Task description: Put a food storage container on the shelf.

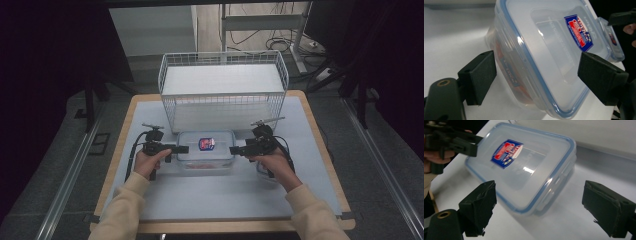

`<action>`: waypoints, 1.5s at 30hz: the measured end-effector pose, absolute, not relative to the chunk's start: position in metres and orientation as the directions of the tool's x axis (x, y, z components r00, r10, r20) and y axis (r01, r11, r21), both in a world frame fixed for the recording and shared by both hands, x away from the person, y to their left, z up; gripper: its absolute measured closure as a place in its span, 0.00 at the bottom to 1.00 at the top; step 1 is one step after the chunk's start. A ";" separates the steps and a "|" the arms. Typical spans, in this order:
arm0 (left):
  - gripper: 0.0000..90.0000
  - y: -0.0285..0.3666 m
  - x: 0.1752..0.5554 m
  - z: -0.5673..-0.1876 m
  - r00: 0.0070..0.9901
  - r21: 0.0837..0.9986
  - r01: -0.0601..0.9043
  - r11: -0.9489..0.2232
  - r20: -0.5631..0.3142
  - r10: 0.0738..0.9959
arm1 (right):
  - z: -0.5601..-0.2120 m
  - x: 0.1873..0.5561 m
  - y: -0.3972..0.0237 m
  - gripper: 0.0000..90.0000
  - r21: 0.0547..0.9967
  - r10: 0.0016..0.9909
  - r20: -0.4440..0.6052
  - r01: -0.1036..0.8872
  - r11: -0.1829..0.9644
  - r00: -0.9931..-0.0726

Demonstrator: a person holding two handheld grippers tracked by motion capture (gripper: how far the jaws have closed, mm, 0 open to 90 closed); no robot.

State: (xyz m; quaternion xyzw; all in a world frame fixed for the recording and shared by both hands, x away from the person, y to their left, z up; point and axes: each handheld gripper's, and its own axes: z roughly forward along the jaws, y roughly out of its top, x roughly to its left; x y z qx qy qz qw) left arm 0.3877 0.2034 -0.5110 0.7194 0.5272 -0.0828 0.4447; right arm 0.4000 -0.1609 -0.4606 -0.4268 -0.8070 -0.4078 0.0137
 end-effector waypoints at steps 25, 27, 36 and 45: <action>0.27 0.203 0.390 -0.518 0.419 0.527 0.850 -0.023 -0.648 0.636 | -0.489 0.436 -0.134 0.20 0.453 0.694 0.530 0.855 0.253 -0.487; 0.27 0.203 0.390 -0.518 0.419 0.527 0.850 -0.024 -0.647 0.637 | -0.489 0.436 -0.131 0.19 0.441 0.691 0.536 0.859 0.260 -0.485; 0.29 0.203 0.386 -0.515 0.424 0.542 0.840 -0.017 -0.636 0.645 | -0.487 0.435 -0.136 0.28 0.419 0.692 0.561 0.877 0.235 -0.454; 0.41 0.207 0.367 -0.509 0.461 0.602 0.799 -0.003 -0.609 0.645 | -0.482 0.419 -0.154 0.45 0.493 0.636 0.575 0.838 0.233 -0.515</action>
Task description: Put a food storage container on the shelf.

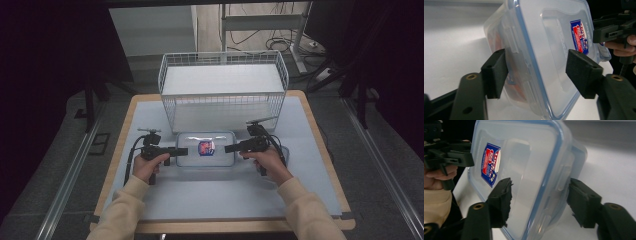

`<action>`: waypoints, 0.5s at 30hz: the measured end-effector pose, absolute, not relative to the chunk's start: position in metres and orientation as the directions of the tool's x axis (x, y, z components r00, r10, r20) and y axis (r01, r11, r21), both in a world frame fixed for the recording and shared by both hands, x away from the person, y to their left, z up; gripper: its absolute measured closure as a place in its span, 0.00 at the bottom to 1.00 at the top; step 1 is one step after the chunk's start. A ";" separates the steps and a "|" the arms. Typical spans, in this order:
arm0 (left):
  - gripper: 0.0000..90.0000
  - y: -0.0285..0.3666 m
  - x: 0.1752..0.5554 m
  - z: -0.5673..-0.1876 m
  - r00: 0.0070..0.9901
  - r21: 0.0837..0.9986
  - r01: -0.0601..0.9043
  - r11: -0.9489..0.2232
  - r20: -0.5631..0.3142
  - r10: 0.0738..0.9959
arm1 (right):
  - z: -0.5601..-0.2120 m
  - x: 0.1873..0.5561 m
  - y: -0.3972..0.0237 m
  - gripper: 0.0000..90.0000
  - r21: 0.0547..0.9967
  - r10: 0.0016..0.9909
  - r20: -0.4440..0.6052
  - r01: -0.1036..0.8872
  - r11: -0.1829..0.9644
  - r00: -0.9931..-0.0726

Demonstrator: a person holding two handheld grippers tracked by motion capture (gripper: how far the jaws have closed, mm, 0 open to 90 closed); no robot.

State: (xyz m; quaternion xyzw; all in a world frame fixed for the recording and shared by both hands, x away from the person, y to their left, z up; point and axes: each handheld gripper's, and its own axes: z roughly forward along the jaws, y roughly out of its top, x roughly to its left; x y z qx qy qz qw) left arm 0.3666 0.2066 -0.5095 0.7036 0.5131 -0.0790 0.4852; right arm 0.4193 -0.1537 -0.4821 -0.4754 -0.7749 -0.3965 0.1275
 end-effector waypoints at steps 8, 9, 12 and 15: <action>0.46 0.209 0.358 -0.509 0.486 0.629 0.778 -0.003 -0.597 0.638 | -0.483 0.409 -0.161 0.50 0.534 0.604 0.578 0.814 0.229 -0.549; 0.47 0.210 0.357 -0.509 0.490 0.631 0.776 -0.004 -0.598 0.634 | -0.484 0.409 -0.163 0.52 0.540 0.595 0.582 0.811 0.227 -0.554; 0.47 0.210 0.358 -0.509 0.492 0.632 0.775 -0.006 -0.598 0.633 | -0.484 0.408 -0.164 0.52 0.541 0.595 0.585 0.812 0.220 -0.552; 0.48 0.211 0.357 -0.509 0.497 0.633 0.774 -0.009 -0.599 0.627 | -0.484 0.407 -0.164 0.52 0.549 0.596 0.578 0.806 0.222 -0.558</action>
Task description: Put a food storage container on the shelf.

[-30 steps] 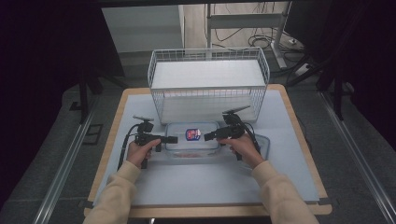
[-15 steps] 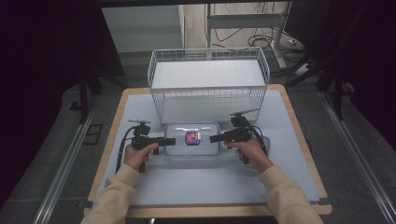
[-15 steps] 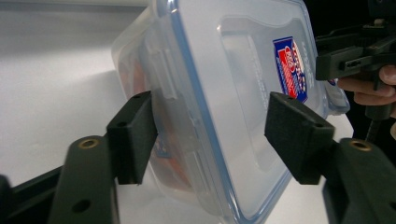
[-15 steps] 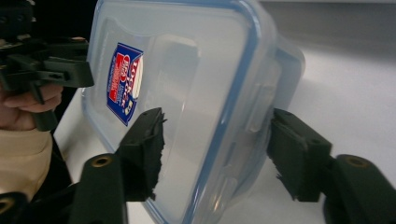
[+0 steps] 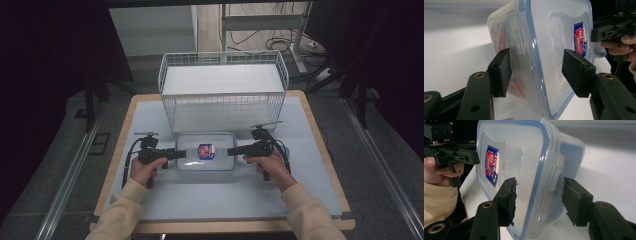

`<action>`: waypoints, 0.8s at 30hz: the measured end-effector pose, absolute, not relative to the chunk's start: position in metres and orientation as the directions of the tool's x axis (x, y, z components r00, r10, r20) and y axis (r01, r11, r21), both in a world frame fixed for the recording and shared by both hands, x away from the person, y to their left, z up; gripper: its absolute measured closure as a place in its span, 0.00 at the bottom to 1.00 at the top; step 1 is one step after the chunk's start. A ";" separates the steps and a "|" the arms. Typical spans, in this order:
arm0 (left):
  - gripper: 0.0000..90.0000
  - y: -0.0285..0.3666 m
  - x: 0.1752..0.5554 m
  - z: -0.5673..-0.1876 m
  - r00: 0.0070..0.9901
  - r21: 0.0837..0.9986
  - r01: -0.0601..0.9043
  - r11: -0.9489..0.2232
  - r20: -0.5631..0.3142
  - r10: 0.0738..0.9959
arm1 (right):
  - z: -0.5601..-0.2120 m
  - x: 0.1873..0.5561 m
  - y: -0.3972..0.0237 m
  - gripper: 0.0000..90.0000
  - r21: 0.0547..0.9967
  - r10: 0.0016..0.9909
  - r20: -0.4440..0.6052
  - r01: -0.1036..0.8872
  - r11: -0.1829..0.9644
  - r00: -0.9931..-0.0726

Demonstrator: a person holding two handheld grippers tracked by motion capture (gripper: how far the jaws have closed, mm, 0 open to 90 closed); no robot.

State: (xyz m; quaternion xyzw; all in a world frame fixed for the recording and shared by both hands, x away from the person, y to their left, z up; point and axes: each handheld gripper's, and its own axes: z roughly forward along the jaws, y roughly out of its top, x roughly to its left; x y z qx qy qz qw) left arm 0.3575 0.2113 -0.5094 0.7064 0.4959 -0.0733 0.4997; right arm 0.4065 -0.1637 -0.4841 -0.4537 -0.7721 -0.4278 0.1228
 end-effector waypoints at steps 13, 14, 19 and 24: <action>0.51 0.217 0.358 -0.511 0.520 0.637 0.770 -0.017 -0.612 0.596 | -0.484 0.404 -0.165 0.53 0.556 0.587 0.583 0.803 0.217 -0.562; 0.52 0.217 0.358 -0.511 0.519 0.637 0.771 -0.016 -0.613 0.596 | -0.484 0.404 -0.166 0.53 0.556 0.587 0.583 0.802 0.216 -0.562; 0.51 0.216 0.357 -0.511 0.511 0.637 0.771 -0.010 -0.610 0.606 | -0.485 0.404 -0.166 0.53 0.549 0.590 0.595 0.812 0.197 -0.546; 0.51 0.213 0.354 -0.509 0.503 0.638 0.770 -0.005 -0.603 0.619 | -0.485 0.402 -0.166 0.54 0.547 0.597 0.599 0.817 0.182 -0.534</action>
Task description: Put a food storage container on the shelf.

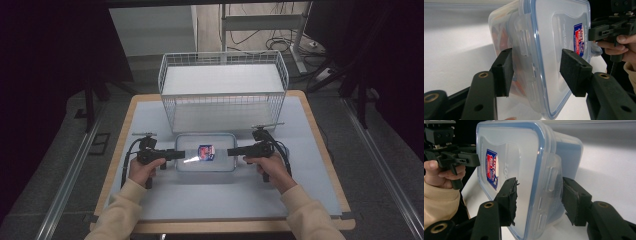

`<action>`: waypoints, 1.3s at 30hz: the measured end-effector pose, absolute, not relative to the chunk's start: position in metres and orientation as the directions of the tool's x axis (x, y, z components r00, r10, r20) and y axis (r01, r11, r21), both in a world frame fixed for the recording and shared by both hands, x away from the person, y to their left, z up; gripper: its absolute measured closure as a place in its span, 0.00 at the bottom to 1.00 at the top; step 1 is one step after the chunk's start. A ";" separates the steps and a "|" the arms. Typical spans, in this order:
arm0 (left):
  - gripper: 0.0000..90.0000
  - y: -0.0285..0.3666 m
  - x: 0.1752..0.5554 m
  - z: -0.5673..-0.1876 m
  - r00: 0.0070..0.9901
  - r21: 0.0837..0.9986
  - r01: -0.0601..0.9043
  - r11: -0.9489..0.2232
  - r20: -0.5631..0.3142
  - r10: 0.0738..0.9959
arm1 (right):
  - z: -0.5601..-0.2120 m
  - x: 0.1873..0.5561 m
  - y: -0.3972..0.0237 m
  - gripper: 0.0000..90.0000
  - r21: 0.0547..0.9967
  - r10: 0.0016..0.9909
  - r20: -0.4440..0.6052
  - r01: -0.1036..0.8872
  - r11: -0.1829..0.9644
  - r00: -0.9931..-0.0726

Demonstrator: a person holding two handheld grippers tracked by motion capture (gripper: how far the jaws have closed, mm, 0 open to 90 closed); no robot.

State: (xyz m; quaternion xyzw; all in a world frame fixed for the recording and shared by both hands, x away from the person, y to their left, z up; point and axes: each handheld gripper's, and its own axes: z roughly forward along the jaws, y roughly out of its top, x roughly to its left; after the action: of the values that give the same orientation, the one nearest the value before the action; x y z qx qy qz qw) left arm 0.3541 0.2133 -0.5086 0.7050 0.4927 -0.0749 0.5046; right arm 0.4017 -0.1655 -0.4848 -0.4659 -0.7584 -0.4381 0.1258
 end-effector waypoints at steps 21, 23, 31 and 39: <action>0.53 0.203 0.349 -0.481 0.540 0.696 0.718 0.010 -0.566 0.623 | -0.463 0.395 -0.178 0.55 0.610 0.577 0.598 0.783 0.123 -0.556; 0.53 0.203 0.349 -0.475 0.547 0.705 0.709 0.012 -0.560 0.622 | -0.455 0.395 -0.179 0.55 0.622 0.577 0.589 0.773 0.124 -0.566; 0.53 0.198 0.355 -0.430 0.588 0.757 0.654 0.006 -0.513 0.625 | -0.413 0.396 -0.184 0.55 0.687 0.575 0.543 0.717 0.115 -0.612; 0.53 0.192 0.363 -0.394 0.613 0.787 0.617 0.000 -0.480 0.628 | -0.376 0.400 -0.190 0.55 0.736 0.576 0.509 0.670 0.095 -0.640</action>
State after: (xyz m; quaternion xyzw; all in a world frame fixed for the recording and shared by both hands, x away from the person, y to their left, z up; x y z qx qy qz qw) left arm 0.3634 0.1918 -0.3941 0.7072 0.4399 0.0049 0.5535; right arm 0.4000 -0.1903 -0.3755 -0.4217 -0.7385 -0.5242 0.0451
